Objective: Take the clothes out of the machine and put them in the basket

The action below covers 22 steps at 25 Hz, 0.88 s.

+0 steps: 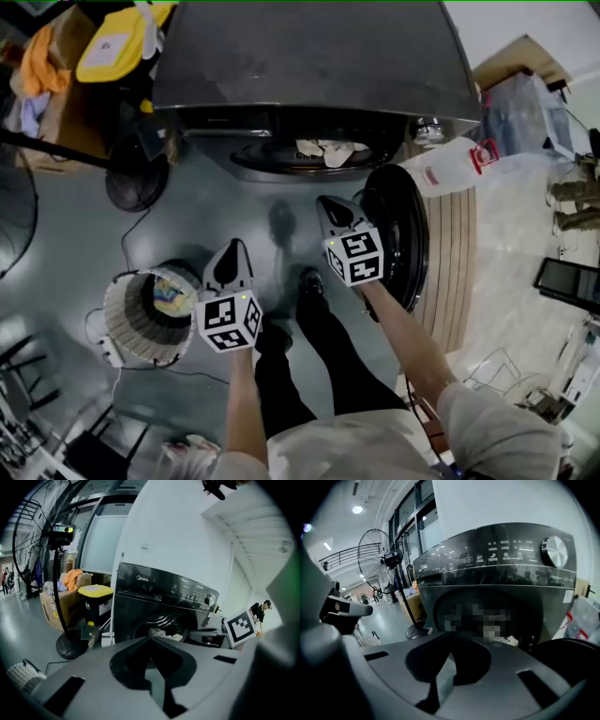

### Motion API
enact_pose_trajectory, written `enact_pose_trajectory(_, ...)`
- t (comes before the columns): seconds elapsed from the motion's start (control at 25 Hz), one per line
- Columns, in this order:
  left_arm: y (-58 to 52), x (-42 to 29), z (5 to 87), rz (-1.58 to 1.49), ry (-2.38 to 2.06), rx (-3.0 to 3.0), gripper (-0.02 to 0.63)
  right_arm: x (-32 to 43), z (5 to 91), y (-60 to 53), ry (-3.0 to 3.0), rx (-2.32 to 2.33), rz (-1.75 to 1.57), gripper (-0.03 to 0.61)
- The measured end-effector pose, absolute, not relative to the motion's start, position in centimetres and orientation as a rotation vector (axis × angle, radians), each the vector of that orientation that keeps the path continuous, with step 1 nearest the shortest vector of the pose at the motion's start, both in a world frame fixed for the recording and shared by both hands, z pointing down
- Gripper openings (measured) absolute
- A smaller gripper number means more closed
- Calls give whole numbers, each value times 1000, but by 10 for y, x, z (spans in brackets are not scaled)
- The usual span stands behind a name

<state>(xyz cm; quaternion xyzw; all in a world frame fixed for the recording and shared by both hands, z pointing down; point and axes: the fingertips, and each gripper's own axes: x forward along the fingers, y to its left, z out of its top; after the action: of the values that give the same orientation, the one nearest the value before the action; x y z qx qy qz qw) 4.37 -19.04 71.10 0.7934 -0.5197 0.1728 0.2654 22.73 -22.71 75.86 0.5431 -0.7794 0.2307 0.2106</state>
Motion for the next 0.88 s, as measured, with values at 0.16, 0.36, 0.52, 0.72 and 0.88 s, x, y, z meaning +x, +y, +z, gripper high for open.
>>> enact_pose_trajectory(0.16,-198,62,727,501,-1338,2197,18,248,775,-232,-2118,1607,653,25)
enact_pose_trajectory(0.36,-213,64,749,520,-1274,2252,18,255,799,-243,-2062,1686,649,25)
enact_pose_trajectory(0.52,-223,60,780,531,-1225,2288,18,255,825,-249,-2032,1739,635,25)
enact_pose_trajectory(0.72,-233,57,819,527,-1179,2324,18,259,869,-257,-1957,1787,596,26)
enact_pose_trajectory(0.88,-246,59,854,522,-1161,2347,18,267,908,-268,-1930,1798,591,26)
